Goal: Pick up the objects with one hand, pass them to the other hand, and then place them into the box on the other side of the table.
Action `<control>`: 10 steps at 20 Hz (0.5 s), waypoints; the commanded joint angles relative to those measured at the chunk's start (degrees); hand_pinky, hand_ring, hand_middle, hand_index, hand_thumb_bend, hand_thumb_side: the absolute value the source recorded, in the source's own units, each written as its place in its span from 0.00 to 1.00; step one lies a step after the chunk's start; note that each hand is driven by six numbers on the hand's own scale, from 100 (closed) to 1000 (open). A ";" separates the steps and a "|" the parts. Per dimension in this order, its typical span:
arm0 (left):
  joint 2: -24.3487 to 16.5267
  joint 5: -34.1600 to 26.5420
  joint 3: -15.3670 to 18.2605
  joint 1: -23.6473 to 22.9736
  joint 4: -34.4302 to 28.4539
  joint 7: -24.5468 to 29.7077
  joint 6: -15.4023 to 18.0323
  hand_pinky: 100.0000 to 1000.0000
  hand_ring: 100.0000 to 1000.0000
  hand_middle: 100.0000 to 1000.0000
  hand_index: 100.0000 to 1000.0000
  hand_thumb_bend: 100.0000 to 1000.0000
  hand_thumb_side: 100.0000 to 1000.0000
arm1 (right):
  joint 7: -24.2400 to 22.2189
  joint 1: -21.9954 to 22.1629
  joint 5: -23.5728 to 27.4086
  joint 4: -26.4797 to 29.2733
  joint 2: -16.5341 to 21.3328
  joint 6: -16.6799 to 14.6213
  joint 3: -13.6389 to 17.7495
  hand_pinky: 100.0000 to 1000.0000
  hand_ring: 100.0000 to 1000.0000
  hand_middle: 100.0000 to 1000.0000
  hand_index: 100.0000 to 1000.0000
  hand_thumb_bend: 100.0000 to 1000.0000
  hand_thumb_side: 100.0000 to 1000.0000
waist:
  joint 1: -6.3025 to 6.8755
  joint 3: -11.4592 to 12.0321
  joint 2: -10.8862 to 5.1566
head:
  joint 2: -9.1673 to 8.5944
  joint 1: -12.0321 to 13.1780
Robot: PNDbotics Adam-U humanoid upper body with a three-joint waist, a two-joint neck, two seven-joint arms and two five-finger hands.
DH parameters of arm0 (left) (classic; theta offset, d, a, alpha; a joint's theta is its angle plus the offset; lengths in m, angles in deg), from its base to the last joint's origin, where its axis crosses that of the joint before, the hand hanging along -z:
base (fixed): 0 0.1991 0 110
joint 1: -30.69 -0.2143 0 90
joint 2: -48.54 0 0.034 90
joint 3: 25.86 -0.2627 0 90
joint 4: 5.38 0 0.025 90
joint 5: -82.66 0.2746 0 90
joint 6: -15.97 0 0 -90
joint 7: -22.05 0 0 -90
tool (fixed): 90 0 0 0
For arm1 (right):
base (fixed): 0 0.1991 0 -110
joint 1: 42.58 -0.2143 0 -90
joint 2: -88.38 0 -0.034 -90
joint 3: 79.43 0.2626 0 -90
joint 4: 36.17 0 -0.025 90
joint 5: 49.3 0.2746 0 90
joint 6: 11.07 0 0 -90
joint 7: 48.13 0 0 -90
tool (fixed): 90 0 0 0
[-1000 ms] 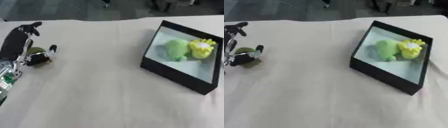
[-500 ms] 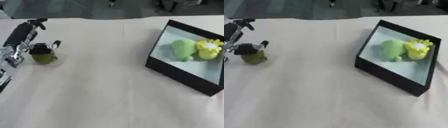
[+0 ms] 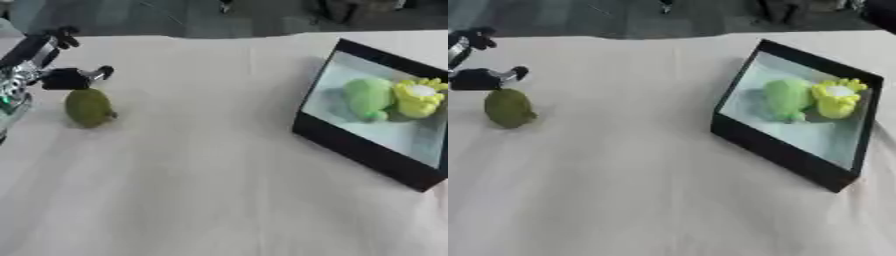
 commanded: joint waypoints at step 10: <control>-2.41 0.94 1.68 2.42 3.06 11.78 -3.97 0.94 0.89 0.79 0.89 0.46 0.00 | 14.74 -0.59 6.54 1.47 1.70 5.76 -2.13 0.81 0.94 0.83 0.74 0.11 0.33 | 0.52 0.18 -2.24 | -0.30 -0.39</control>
